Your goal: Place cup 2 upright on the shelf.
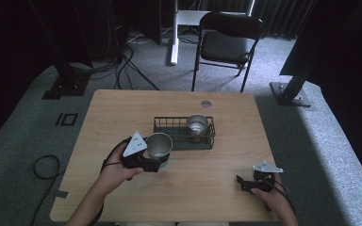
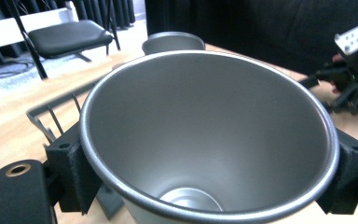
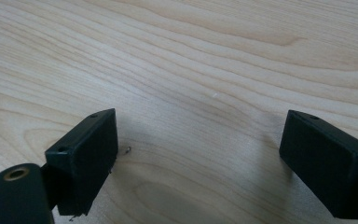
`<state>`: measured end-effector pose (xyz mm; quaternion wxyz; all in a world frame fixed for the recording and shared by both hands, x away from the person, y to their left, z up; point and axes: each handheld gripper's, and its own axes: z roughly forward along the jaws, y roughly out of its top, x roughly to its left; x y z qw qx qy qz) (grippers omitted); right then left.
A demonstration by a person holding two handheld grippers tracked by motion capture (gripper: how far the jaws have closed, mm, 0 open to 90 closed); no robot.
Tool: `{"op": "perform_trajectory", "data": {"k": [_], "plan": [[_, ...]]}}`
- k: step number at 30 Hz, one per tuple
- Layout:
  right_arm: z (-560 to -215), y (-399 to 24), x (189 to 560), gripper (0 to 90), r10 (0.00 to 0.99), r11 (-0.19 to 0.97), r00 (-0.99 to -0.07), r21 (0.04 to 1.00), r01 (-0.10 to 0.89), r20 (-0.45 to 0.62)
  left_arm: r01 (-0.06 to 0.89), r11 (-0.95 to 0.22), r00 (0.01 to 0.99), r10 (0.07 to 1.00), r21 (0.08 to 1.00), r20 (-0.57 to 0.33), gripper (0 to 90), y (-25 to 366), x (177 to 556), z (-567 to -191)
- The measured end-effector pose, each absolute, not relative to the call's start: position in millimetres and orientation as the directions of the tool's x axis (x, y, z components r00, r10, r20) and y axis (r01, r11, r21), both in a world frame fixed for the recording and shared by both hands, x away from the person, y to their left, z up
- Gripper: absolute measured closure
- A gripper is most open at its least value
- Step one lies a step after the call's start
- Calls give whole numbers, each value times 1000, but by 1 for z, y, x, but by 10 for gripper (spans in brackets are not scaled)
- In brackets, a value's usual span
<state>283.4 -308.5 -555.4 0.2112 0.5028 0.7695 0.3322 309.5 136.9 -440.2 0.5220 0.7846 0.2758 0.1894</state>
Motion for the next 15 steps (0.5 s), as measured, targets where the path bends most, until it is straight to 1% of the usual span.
{"op": "perform_trajectory", "data": {"k": [15], "plan": [[-556, -309, 284, 111, 913, 276, -407, 725, 631, 7, 244, -272, 750, 661, 931, -4, 139, 122, 332, -419]]}}
